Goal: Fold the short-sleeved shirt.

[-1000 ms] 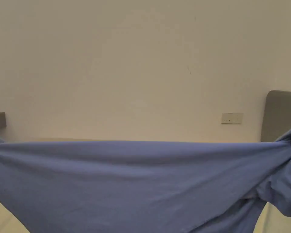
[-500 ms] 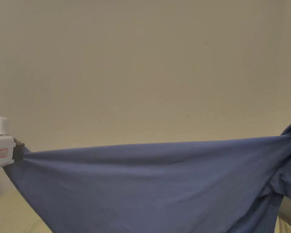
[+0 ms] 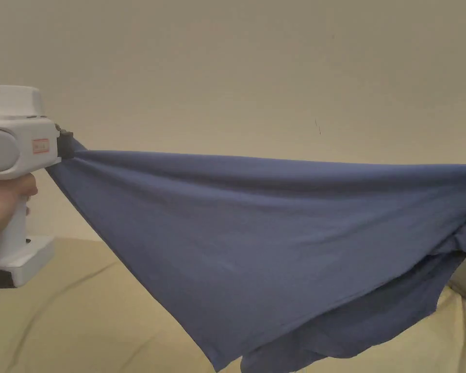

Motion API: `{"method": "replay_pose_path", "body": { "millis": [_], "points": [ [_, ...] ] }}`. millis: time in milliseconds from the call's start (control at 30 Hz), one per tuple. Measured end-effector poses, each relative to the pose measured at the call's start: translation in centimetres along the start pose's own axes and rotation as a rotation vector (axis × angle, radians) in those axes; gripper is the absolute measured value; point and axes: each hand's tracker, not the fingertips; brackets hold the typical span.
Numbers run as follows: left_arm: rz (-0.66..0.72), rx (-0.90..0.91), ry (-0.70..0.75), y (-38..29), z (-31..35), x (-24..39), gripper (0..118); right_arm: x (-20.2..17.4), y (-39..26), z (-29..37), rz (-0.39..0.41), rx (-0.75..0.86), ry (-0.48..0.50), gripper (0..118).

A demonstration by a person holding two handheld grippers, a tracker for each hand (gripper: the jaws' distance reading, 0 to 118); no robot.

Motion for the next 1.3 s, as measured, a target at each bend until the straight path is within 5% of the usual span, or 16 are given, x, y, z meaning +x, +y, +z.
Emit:
{"method": "replay_pose_path", "body": {
  "millis": [133, 333, 600, 867, 1100, 1300],
  "points": [
    [-0.052, -0.100, 0.004, -5.5, -1.7, 0.6, 3, -0.3, -5.3, -1.6, -0.021, -0.057, 0.032, 13],
    [-0.051, -0.252, 0.012, -16.2, -1.5, 0.9, 3, -1.8, -15.9, -0.8, 0.050, -0.167, 0.083, 13],
    [-0.122, -0.463, -0.036, -28.8, 7.9, 0.5, 3, 0.1, -30.6, 7.6, 0.067, -0.339, 0.117, 13],
    [-0.039, -0.577, -0.066, -31.3, 18.9, -4.0, 3, 5.0, -34.6, 20.2, 0.145, -0.426, 0.209, 13],
    [-0.122, -0.702, -0.123, -30.8, 28.1, -6.8, 3, 9.0, -35.6, 30.4, 0.157, -0.505, 0.271, 13],
    [-0.164, -0.833, -0.171, -31.8, 32.2, -7.6, 3, 10.1, -38.8, 35.2, 0.255, -0.588, 0.324, 13]
  ]
}}
